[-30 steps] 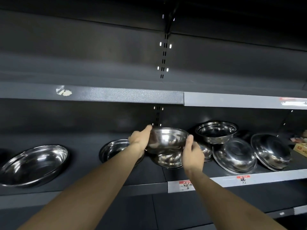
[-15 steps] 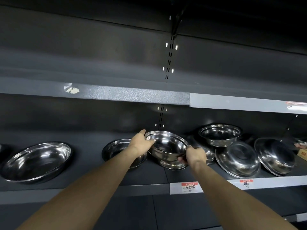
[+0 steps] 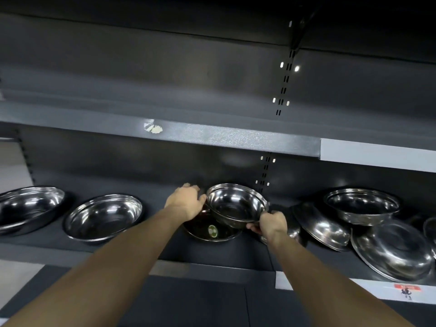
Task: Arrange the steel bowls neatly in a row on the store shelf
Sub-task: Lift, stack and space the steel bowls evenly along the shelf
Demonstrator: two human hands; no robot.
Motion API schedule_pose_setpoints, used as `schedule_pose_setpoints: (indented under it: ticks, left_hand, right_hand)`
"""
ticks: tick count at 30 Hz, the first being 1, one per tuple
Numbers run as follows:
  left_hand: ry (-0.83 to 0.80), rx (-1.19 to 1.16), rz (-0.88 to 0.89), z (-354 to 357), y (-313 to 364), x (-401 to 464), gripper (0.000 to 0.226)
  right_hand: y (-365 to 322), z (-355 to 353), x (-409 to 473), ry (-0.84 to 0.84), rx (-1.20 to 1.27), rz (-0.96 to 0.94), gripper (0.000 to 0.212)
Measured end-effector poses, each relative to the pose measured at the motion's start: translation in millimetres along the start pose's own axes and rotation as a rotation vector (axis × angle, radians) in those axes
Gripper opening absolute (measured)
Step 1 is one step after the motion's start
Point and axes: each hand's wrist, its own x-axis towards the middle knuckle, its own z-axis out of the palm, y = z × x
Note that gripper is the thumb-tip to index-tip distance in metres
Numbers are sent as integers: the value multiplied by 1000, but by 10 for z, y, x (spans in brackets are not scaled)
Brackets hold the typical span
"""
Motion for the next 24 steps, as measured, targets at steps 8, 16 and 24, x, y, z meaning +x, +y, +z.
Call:
schedule_pose_setpoints:
  ticks: [8,16,24]
  left_hand:
    - [-3,63,-80,-45,-358,-29,44]
    - [-10,46,-79,8,-497,-74,45]
    - [-28,41,-41,59,-517,-68,43]
  right_hand:
    - [229,543,7,-120,-54,7,28]
    - [384,616,2,-102,-129,-3,24]
    - [429,573,-50,-14,-311,-31,27]
